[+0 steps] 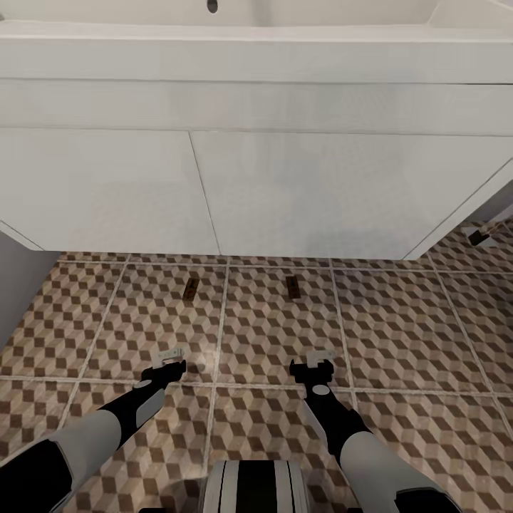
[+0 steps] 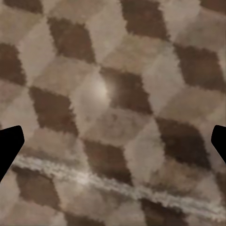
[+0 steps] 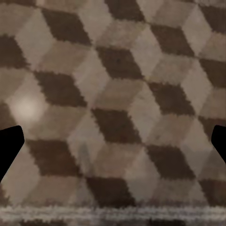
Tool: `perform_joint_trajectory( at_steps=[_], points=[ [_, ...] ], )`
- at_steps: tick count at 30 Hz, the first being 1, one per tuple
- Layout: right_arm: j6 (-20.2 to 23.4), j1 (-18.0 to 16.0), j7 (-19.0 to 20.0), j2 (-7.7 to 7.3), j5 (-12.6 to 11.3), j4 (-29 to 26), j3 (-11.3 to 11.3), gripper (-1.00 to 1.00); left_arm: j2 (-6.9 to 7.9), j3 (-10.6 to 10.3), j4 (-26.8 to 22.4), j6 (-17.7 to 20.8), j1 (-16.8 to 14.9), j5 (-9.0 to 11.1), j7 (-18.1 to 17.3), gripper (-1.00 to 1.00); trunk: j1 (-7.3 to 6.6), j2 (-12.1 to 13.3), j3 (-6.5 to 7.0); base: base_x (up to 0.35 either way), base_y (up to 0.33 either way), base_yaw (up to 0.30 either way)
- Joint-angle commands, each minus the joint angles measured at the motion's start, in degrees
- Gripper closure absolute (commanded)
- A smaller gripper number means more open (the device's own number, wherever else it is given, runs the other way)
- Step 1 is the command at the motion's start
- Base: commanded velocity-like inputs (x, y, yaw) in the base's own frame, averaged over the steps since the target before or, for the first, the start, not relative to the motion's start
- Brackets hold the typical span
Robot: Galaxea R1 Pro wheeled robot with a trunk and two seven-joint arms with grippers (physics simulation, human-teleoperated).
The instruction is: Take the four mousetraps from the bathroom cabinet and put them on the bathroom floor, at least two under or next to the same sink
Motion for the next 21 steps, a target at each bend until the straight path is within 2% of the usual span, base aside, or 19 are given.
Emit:
perform_joint_trajectory(
  at_steps=[1, 21],
  points=[
    [0.0, 0.0, -0.3, 0.0, 0.4, 0.1, 0.1, -1.0, 0.04, -0.5, -0.1, -0.1, 0.0, 0.4, 0.4, -1.0, -0.01, 0.0, -0.03, -0.001, 0.0, 0.0],
    [-0.1, 0.0, -0.3, 0.0, 0.4, 0.0, 0.1, -1.0, -0.19, -0.4, -0.2, -0.1, 0.0, 0.4, 0.4, -1.0, -0.01, 0.0, -0.03, 0.0, 0.0, 0.0]
  ],
)
